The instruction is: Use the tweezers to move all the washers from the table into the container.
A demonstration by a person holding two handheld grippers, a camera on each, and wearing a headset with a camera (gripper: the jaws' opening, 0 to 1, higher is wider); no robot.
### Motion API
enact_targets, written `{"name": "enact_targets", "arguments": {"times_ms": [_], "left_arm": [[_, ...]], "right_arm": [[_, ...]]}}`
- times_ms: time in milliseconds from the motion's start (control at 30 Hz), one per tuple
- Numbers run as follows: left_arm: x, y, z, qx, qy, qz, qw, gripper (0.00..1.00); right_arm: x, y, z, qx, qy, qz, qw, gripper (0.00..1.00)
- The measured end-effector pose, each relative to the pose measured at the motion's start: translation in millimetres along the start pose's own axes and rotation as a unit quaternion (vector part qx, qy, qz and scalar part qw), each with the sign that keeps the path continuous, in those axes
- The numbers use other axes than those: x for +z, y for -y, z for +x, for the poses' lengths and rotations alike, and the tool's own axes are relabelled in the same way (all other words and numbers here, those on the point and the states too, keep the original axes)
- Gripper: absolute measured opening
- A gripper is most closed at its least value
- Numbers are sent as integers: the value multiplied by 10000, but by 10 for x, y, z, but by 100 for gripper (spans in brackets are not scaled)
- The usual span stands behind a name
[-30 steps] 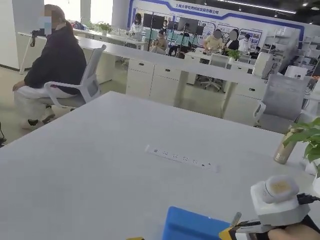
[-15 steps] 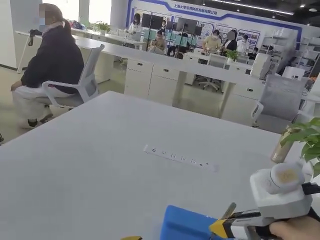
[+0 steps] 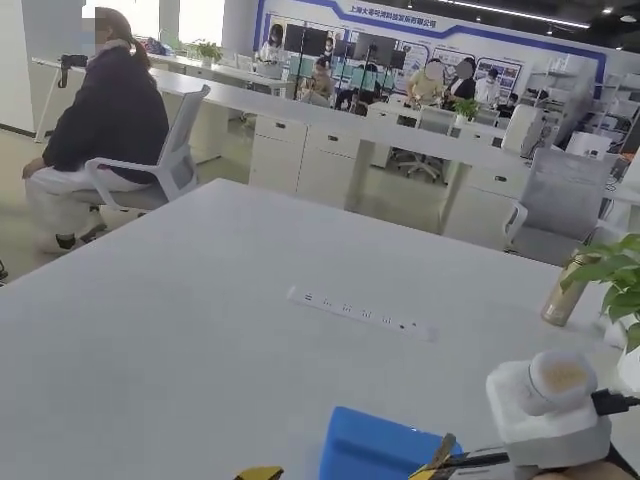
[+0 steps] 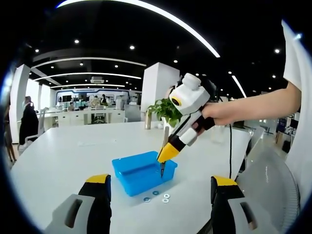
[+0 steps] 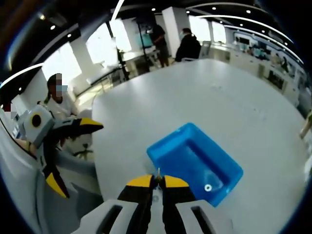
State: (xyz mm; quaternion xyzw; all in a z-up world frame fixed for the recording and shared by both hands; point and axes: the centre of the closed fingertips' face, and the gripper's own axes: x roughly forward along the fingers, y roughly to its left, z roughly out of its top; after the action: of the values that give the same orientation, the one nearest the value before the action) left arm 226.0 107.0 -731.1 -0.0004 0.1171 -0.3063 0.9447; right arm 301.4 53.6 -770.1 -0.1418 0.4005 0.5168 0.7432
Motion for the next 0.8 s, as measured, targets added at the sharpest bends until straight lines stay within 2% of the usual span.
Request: {"name": "enact_targets", "arguments": {"times_ms": [367,800], "left_arm": [[-20,-2,9,-12,-30,4,10000,85],[-41,-2,20,-32,-79,6,10000,85]], "right_arm": [[-291,-75,198,153,-306,105,9994,3],[-403,-68,313,225,-502,82,9985,3]]}}
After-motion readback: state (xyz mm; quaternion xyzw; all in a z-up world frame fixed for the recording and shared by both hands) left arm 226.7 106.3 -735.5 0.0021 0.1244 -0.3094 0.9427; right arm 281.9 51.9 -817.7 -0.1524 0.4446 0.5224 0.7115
